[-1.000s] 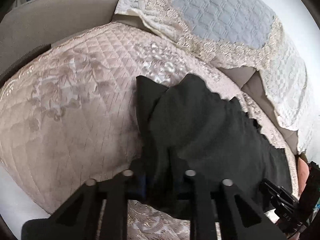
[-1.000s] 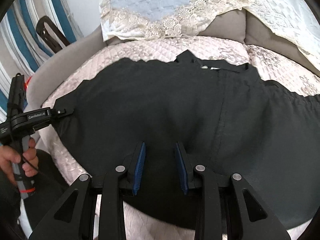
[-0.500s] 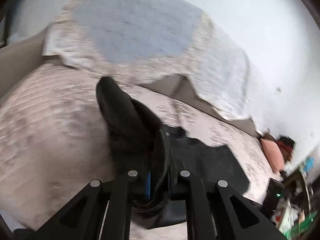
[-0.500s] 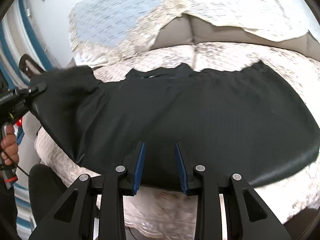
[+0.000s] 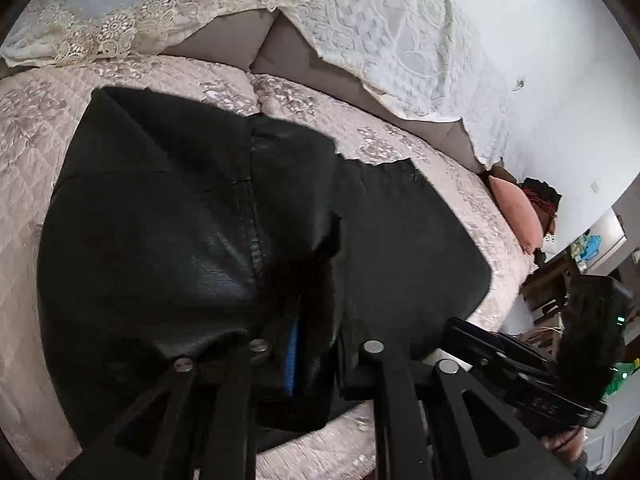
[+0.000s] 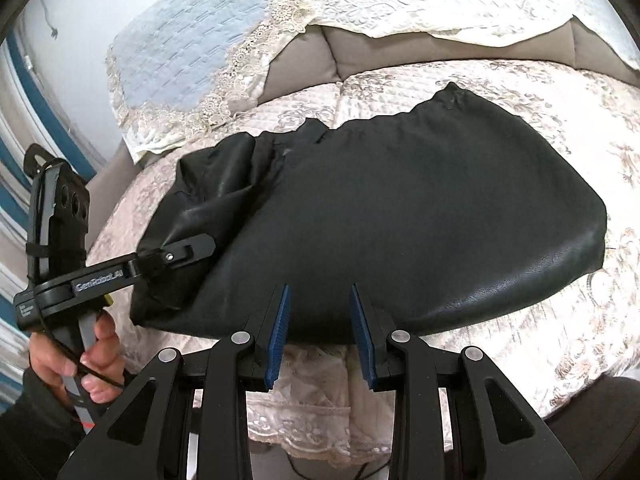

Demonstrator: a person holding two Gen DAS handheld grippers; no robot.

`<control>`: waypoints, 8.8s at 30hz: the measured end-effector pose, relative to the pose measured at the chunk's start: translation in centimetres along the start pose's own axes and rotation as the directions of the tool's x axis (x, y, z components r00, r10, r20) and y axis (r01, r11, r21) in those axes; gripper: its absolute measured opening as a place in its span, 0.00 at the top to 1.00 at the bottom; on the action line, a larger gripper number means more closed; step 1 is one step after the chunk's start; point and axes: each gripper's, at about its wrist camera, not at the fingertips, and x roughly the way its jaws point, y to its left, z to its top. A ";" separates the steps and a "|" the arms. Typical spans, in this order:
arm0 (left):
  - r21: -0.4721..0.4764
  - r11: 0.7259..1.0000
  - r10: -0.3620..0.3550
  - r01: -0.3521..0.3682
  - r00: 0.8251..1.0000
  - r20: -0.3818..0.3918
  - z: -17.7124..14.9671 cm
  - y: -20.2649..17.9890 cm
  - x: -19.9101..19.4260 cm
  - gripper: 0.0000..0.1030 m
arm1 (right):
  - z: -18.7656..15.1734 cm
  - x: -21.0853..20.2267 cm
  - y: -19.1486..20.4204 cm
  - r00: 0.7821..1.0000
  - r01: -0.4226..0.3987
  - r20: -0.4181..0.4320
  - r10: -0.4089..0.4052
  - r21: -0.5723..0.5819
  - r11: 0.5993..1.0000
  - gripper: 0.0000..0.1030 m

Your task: Fold large clothes

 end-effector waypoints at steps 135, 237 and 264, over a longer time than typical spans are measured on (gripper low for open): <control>-0.245 0.918 0.359 -0.313 0.917 0.174 -1.0 12.6 -12.4 0.57 | 3.2 7.0 16.1 0.935 -0.333 -0.192 0.297 -0.195 0.923 0.49; -0.024 0.924 0.382 -0.383 0.913 0.143 -4.4 7.2 -4.8 0.89 | 0.0 7.0 8.2 0.991 -0.110 -0.103 0.085 -0.272 0.956 0.80; 0.092 0.892 0.436 -0.442 0.897 0.073 8.4 10.4 1.2 0.94 | 13.2 16.4 5.7 0.984 -0.094 -0.173 0.044 -0.293 0.951 0.58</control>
